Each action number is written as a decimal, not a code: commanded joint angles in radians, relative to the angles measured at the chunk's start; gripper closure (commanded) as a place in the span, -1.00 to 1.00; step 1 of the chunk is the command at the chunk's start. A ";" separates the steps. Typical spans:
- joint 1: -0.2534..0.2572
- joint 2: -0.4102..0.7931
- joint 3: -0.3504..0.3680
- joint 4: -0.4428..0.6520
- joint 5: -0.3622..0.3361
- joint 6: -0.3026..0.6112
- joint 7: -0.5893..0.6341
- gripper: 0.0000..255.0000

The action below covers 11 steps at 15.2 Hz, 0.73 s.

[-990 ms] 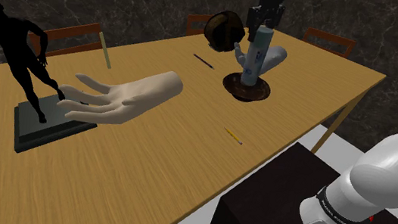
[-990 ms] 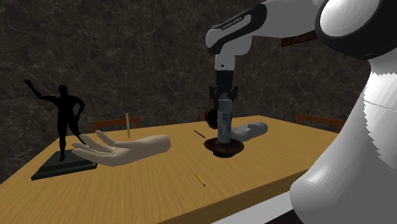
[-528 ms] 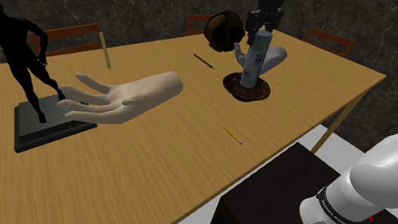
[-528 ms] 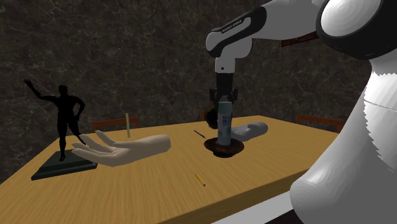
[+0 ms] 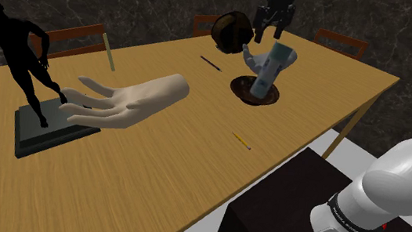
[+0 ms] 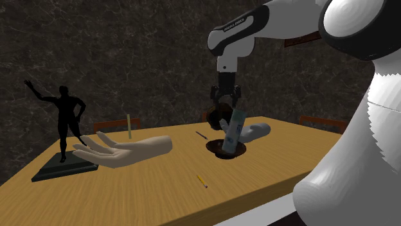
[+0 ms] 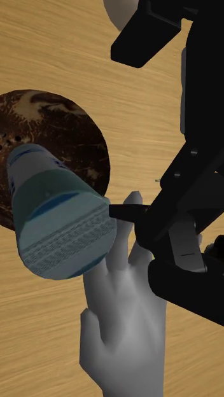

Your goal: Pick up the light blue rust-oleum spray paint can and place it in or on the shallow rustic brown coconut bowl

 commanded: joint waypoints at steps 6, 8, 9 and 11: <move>-0.001 0.020 0.000 0.133 -0.001 -0.115 0.000 -1.00; -0.001 0.020 0.000 0.133 -0.001 -0.115 0.000 -1.00; -0.001 0.020 0.000 0.133 -0.001 -0.115 0.000 -1.00; -0.001 0.020 0.000 0.133 -0.001 -0.115 0.000 -1.00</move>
